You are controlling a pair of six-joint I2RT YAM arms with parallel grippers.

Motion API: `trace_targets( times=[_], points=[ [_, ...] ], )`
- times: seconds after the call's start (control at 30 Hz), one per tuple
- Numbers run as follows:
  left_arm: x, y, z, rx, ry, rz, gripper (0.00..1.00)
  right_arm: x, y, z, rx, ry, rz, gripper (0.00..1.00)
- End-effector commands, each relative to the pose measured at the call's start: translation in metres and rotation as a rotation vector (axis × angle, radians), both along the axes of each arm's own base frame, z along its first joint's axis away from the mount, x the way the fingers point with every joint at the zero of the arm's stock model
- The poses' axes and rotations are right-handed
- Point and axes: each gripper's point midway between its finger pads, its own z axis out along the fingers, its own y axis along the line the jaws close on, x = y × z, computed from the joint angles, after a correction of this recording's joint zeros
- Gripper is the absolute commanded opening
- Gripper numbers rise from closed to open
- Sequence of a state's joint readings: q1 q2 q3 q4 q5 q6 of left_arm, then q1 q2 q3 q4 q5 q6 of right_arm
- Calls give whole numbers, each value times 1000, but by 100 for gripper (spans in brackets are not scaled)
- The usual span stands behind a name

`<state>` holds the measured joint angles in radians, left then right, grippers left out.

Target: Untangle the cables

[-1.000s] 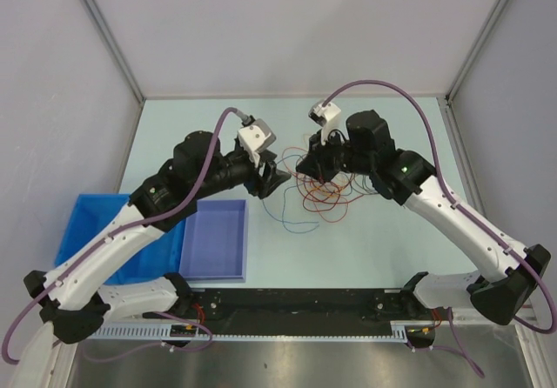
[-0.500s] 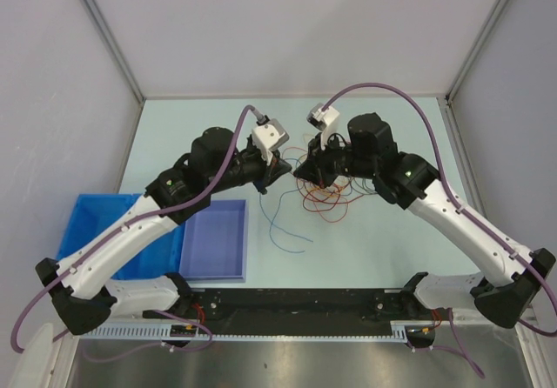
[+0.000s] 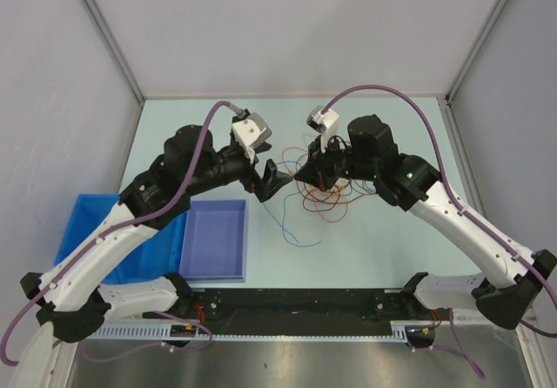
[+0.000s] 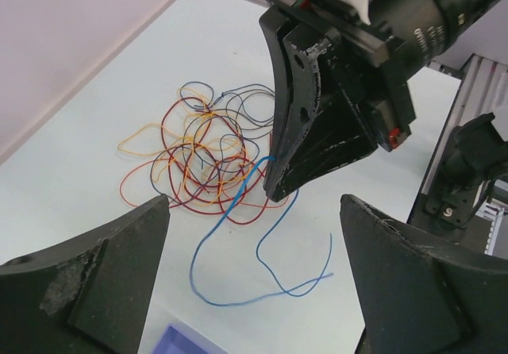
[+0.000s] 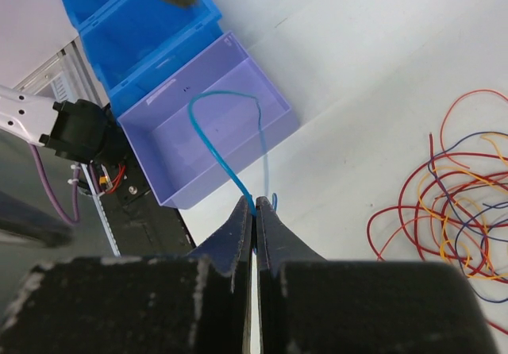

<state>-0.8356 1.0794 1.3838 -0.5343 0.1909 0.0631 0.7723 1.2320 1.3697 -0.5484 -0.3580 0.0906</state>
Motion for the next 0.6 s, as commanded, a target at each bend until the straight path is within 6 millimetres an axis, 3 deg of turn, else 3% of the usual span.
trace_targets(
  times=[0.0, 0.17, 0.37, 0.43, 0.47, 0.5, 0.57],
  points=[
    [-15, 16, 27, -26, -62, -13, 94, -6, -4, 26, 34, -66, 7, 0],
    [-10, 11, 13, 17, -70, -25, 88, -10, -4, 31, 43, -79, 17, 0],
    [0, -10, -17, 51, -12, -58, 82, -16, -4, 37, 61, -86, 35, 0],
    [4, -14, -27, 66, 5, -60, 58, -18, -4, 38, 65, -85, 38, 0],
    [5, -17, -31, 73, 15, -61, 24, -21, -4, 39, 68, -84, 42, 0],
    [8, -16, -31, 73, 20, -47, 3, -21, -4, 39, 67, -83, 43, 0],
    [11, -14, -25, 55, 19, -17, 0, -22, -4, 38, 62, -81, 39, 0]
  ],
)
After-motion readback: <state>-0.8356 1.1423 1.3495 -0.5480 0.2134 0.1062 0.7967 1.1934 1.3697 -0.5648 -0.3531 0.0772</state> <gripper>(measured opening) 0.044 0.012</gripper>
